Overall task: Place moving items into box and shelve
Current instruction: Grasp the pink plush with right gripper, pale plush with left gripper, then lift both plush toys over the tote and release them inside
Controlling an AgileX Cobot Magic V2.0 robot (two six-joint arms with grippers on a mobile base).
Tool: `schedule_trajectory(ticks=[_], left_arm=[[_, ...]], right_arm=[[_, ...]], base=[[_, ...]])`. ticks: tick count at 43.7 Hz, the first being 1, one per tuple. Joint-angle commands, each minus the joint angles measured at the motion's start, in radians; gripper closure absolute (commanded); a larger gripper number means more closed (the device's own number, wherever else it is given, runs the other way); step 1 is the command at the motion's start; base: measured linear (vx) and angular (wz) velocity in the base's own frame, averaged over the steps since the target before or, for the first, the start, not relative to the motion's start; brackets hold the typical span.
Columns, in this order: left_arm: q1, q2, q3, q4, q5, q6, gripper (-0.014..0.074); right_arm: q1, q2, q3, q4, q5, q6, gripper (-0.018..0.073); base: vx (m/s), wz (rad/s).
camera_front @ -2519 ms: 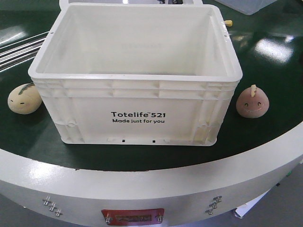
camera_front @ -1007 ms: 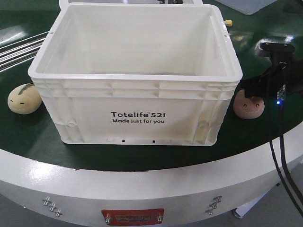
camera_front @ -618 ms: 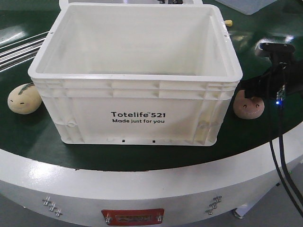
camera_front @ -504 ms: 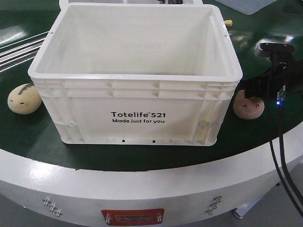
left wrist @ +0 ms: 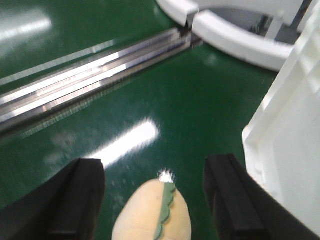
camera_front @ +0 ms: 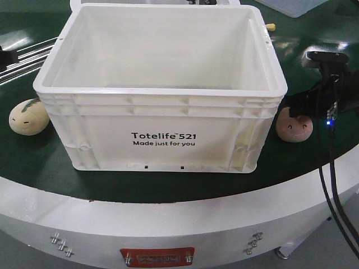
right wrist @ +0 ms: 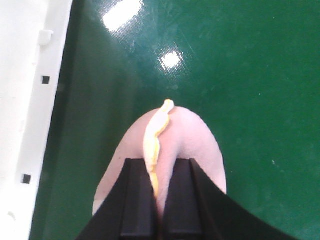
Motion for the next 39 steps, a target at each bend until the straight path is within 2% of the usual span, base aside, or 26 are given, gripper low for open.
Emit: schedule_trajectory(ticks=[1,14,15,23,28,39], left_arm=[[0.002,0.021,-0.037,-0.023,-0.06,-0.012,0.0052],[0.001,0.141,-0.037,-0.025,-0.062,-0.012,0.0052],[0.0,0.239,-0.037,-0.021,-0.063,-0.001,0.0077],[0.0,0.289,-0.037,-0.021,-0.067,-0.001,0.0119],[0.0,0.311,-0.037,-0.022,-0.056,-0.001,0.0212],[0.0,0.326,-0.037,-0.023,-0.032,-0.002,0.0596]], right_arm=[[-0.004,-0.035,-0.026,0.013,-0.016,-0.009,0.0567],[-0.004,-0.035,-0.026,0.013,-0.015,-0.009,0.0567],[-0.004,-0.035,-0.026,0.013,-0.013,-0.009,0.0567],[-0.004,-0.035,-0.026,0.013,-0.009,-0.009,0.0567],[-0.004,-0.035,-0.026,0.013,-0.007,-0.009,0.0567],[-0.004,-0.035,-0.026,0.013,-0.008,-0.009,0.0567]], base=[[0.0,0.0],[0.0,0.0],[0.0,0.0],[0.0,0.0],[0.0,0.0],[0.0,0.0]])
